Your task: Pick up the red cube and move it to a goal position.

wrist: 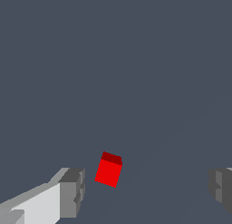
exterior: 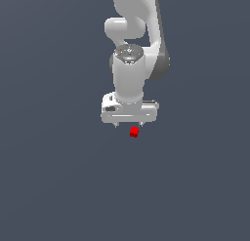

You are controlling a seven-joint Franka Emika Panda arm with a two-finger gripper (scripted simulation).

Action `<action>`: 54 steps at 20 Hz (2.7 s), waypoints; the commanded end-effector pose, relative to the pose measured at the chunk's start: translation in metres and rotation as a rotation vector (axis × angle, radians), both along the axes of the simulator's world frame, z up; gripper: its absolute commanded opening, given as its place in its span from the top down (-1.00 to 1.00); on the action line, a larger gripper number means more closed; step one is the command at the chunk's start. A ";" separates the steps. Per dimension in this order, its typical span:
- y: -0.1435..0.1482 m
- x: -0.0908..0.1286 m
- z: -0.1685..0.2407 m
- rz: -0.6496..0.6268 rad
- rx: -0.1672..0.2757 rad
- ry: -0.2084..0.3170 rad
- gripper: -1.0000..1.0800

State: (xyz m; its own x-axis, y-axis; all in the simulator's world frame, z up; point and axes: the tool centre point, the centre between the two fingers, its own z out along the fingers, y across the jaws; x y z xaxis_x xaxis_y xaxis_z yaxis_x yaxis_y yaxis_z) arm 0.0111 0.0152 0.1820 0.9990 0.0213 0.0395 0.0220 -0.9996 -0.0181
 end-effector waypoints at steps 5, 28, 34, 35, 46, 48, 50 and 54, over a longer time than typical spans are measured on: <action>0.001 -0.002 -0.004 -0.008 0.000 0.001 -0.92; 0.031 -0.062 -0.150 -0.272 -0.014 0.038 -0.92; 0.034 -0.066 -0.162 -0.293 -0.014 0.041 -0.92; 0.034 -0.066 -0.162 -0.293 -0.014 0.041 1.00; 0.035 -0.066 -0.161 -0.292 -0.014 0.041 1.00; 0.034 -0.066 -0.159 -0.292 -0.014 0.041 1.00; 0.033 -0.067 -0.155 -0.292 -0.014 0.041 1.00; 0.030 -0.067 -0.141 -0.292 -0.014 0.041 1.00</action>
State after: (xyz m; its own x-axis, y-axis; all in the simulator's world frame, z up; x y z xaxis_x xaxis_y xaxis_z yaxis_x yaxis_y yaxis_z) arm -0.0565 0.0463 0.0348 0.9637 -0.2668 -0.0004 -0.2668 -0.9637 0.0011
